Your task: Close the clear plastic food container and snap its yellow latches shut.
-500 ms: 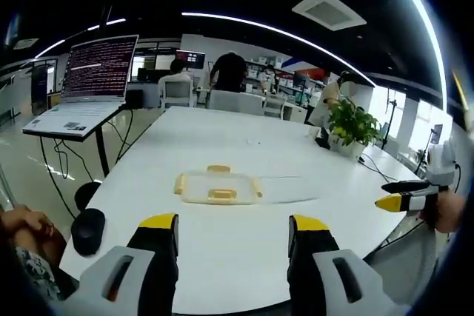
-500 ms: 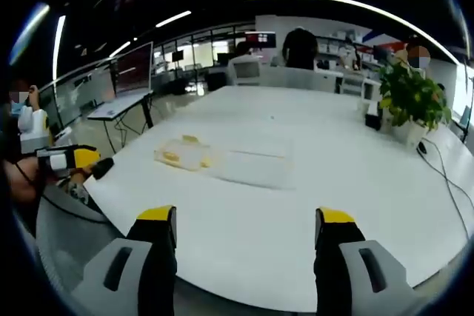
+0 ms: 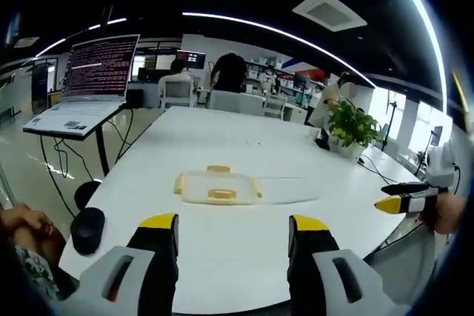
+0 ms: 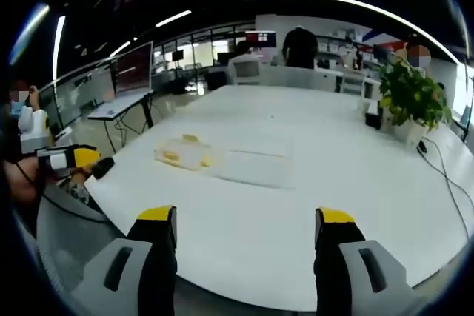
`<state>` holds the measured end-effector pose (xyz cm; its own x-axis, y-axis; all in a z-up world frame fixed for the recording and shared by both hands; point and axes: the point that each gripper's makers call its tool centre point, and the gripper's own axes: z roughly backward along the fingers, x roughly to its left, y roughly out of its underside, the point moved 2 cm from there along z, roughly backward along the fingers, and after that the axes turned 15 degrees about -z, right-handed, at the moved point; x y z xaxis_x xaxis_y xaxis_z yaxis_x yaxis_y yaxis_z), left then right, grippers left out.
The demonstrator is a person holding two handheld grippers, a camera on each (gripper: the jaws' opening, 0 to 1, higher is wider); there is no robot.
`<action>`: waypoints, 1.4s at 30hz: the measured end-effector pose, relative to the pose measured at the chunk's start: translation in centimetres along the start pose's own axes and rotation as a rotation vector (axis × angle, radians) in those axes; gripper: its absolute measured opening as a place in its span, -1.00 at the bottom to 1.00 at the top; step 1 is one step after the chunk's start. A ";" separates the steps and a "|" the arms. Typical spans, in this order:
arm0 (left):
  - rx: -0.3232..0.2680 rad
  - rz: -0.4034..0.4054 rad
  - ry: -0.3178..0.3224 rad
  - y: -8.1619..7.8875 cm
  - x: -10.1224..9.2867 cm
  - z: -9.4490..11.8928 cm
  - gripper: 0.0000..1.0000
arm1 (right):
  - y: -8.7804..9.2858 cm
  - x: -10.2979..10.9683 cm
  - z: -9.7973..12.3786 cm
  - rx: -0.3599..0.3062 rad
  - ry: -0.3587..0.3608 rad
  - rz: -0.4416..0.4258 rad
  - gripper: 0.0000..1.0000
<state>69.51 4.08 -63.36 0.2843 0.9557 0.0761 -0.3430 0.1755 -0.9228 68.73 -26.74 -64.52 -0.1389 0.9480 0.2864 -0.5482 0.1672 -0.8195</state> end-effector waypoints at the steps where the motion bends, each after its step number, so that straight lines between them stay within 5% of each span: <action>1: 0.000 0.001 0.000 0.0 0.0 0.0 0.10 | 0.0 0.0 0.0 0.000 0.001 -0.001 0.47; 16: 0.105 -0.025 0.028 1.0 -0.4 -0.7 0.17 | 0.5 -0.3 -0.6 0.062 0.006 -0.035 0.54; 42: 0.110 -0.049 0.034 0.5 -0.5 -1.1 0.15 | 1.0 0.2 -1.1 0.118 -0.008 -0.014 0.54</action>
<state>70.20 3.42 -64.30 0.3328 0.9371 0.1056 -0.4235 0.2486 -0.8711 69.05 -26.10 -65.88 -0.1363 0.9436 0.3018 -0.6433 0.1474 -0.7513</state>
